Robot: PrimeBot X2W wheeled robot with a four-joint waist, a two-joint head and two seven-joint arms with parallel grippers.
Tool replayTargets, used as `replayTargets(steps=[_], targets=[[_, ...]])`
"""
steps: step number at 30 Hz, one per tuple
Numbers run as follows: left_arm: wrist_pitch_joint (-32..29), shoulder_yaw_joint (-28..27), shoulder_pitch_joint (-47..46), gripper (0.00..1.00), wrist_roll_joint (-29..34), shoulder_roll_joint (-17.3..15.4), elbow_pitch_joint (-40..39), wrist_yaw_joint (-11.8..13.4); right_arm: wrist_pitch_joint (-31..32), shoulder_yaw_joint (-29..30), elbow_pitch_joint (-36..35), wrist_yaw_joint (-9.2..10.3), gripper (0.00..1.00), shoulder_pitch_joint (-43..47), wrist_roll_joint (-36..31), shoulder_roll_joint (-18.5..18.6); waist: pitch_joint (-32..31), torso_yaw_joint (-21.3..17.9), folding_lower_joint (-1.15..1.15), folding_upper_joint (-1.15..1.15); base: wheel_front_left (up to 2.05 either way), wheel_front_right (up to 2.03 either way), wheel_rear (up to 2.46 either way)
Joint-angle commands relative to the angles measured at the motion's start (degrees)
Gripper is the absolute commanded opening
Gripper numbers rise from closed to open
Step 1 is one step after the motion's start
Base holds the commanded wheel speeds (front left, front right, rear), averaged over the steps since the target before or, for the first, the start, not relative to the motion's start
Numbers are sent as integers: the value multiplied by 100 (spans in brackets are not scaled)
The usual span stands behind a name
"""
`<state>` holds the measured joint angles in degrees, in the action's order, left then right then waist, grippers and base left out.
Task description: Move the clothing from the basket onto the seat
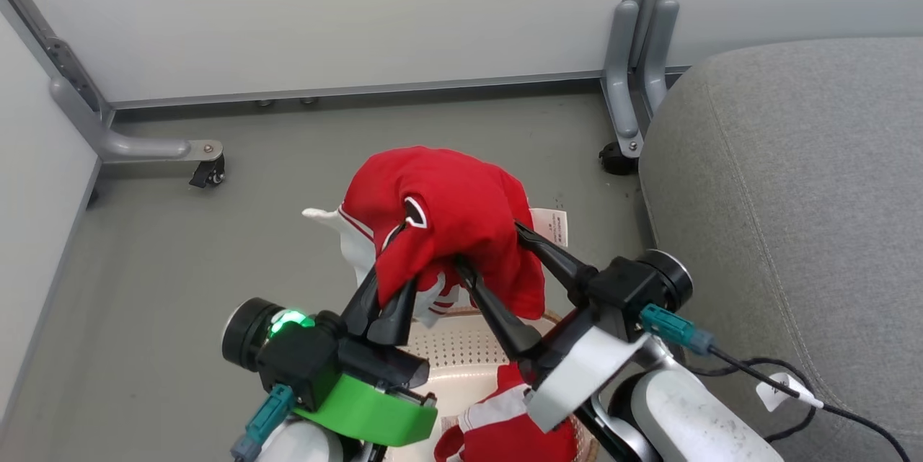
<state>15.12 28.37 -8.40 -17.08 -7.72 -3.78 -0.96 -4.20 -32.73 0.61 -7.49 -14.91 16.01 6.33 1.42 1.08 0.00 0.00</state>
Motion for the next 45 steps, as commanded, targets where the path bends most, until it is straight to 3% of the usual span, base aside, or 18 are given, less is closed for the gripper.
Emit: replayTargets(steps=[1, 6, 8, 9, 30, 31, 32, 33, 45], targets=[[-24, 51, -123, 0, 25, 41, -16, -40, -56, -66, 146, 0, 100, -164, -74, 1, 11, 32, 0, 0, 0, 0, 0], [-48, 185, -162, 0, 34, 59, -11, -99, -100, -302, 619, 0, 100, -557, -80, -94, 24, 59, 0, 0, 0, 0, 0], [-60, 212, -172, 0, 23, 62, -13, -104, -56, -418, 804, 0, 29, -675, 7, -120, 26, 61, 0, 0, 0, 0, 0], [-62, 221, -176, 0, 16, 61, -15, -102, -91, -447, 880, 0, 0, -732, 52, -129, 29, 62, 0, 0, 0, 0, 0], [-98, 279, -194, 0, -85, 22, 74, -29, -361, -613, 1288, 0, 0, -985, 572, -135, 32, 29, 0, 0, 0, 0, 0], [-109, 280, -187, 4, -110, 28, 77, -23, -381, -593, 1288, 0, 0, -988, 605, -138, 33, 32, 0, 0, 0, 0, 0], [-159, 275, -175, 44, -138, 34, 77, -15, -419, -541, 1291, 0, 0, -997, 625, -144, 31, 35, 0, 0, 0, 0, 0], [-199, 280, -165, 100, -151, 25, 84, -9, -439, -511, 1294, 0, 0, -997, 664, -156, 30, 40, 0, 0, 0, 0, 0], [-824, 451, 326, 100, -199, -448, -56, -62, -573, -196, 1583, 0, 0, -1141, 760, -138, 50, 127, 0, 0, 0, 0, 0]])
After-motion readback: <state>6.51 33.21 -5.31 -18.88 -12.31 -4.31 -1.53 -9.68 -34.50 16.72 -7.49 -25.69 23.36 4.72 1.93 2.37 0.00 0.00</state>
